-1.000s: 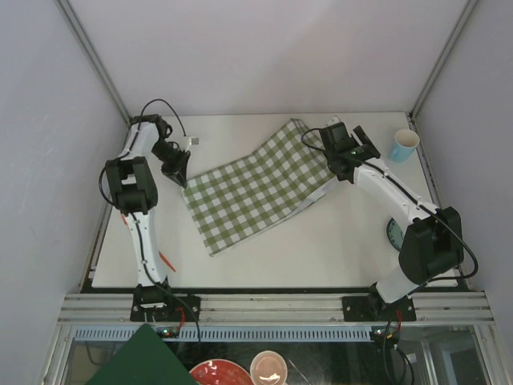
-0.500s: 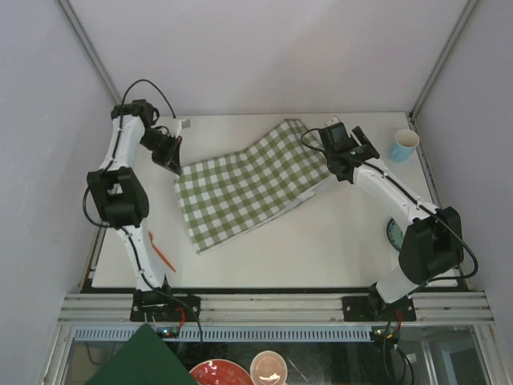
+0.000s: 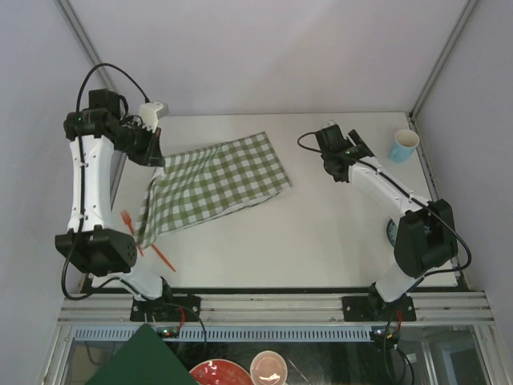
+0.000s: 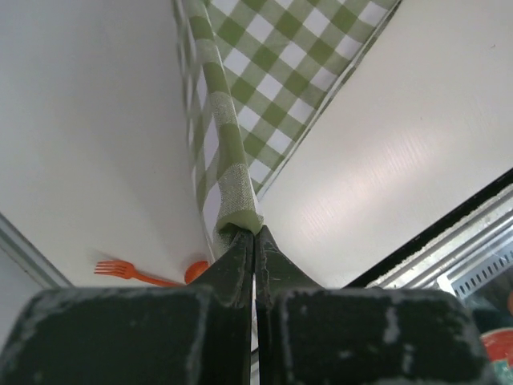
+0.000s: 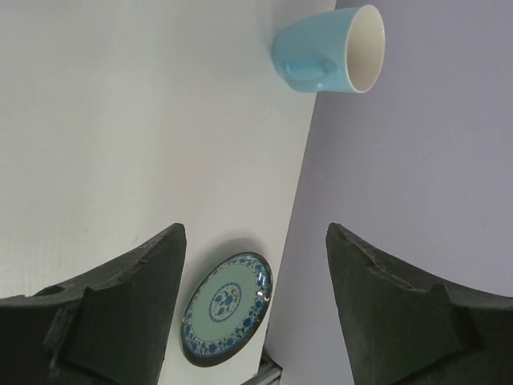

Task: Set the dinner table for one person
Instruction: Flatten out the napkin at the center of the board.

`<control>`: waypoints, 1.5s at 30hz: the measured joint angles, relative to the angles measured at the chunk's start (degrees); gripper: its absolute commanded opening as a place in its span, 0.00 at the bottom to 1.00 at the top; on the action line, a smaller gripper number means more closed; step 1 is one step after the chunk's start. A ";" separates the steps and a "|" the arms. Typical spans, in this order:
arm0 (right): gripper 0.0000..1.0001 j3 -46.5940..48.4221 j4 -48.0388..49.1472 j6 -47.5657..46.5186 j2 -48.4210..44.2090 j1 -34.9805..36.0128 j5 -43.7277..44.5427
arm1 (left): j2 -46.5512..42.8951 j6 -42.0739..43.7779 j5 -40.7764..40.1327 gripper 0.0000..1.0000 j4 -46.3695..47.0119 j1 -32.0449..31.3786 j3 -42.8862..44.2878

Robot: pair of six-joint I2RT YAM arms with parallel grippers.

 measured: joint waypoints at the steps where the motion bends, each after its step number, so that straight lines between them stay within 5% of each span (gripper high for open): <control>1: 0.70 -0.02 0.00 0.00 0.35 0.11 0.00 | 0.85 0.00 0.00 0.00 -0.17 0.07 -0.52; 7: 0.71 -0.11 0.02 -0.50 0.70 1.62 -0.09 | 9.75 -0.52 0.44 0.01 1.27 0.52 -4.57; 10: 0.71 -0.11 0.00 -0.57 0.70 1.95 -0.13 | 12.57 -1.73 -0.17 0.24 3.04 0.79 -6.19; 13: 0.74 -0.15 -0.09 -0.55 0.70 1.90 -0.61 | 13.31 -4.31 -3.69 0.34 6.23 1.36 -6.75; 15: 0.75 -0.33 -0.09 -0.52 0.70 1.75 -0.85 | 13.33 -5.73 -6.36 0.95 8.37 1.79 -6.75; 16: 0.75 -0.48 -0.07 -0.55 0.70 1.68 -1.09 | 13.53 -6.45 -7.80 0.99 9.18 1.95 -6.60; 30: 0.78 1.73 0.15 -1.46 4.24 4.48 -10.38 | 13.94 -10.64 -14.12 1.00 14.71 1.86 -7.74; 45: 0.78 47.65 -16.11 9.03 38.66 -7.76 -51.36 | 10.51 -10.84 -14.73 1.00 16.85 0.85 -13.84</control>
